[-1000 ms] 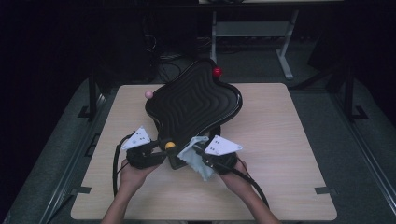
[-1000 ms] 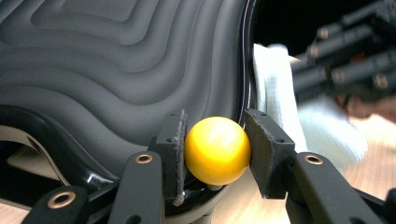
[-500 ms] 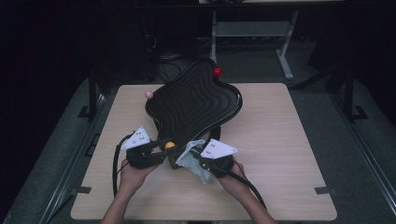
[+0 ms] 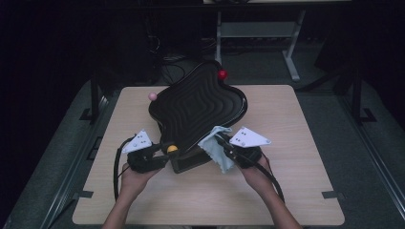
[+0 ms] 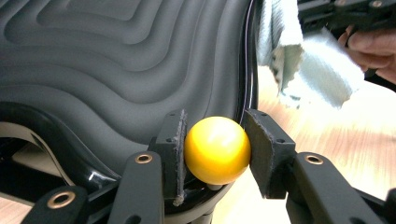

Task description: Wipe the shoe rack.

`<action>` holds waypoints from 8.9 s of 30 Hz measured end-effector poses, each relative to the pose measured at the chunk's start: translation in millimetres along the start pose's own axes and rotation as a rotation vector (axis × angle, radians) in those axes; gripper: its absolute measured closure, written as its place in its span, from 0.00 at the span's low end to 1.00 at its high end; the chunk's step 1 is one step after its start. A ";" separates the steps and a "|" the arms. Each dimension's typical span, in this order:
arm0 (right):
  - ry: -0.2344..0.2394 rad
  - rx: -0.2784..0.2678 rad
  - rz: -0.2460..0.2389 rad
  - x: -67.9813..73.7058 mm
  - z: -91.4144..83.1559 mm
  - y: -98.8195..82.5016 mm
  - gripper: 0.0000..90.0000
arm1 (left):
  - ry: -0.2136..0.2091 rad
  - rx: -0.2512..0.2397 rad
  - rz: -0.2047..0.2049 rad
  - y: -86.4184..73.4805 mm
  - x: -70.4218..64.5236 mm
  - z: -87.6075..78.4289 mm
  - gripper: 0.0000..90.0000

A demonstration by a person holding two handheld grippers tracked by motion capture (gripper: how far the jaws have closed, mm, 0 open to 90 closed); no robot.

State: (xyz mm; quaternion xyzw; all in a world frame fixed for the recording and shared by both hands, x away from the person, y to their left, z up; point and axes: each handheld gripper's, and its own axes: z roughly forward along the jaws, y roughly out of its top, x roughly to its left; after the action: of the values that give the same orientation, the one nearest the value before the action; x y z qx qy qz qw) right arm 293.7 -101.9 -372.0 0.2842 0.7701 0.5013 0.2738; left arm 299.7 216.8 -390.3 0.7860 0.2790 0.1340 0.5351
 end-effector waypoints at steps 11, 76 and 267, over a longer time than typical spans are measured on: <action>-0.050 -0.016 0.018 -21.3 -21.2 4.3 0.92 | 0.040 -0.001 -0.014 -2.6 8.8 -9.2 0.66; -0.063 -0.028 0.004 -56.0 -26.3 33.6 0.91 | 0.208 0.006 -0.059 -7.5 31.7 -34.3 0.66; 0.140 -0.118 0.091 -61.9 -23.3 25.9 0.92 | 0.246 0.031 -0.086 -6.1 74.8 -47.3 0.67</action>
State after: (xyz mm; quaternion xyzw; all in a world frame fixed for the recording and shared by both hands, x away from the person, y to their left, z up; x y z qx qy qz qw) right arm 324.0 -151.6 -331.4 0.2668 0.7426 0.5764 0.2126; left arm 334.3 298.2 -383.9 0.7593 0.3780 0.2018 0.4898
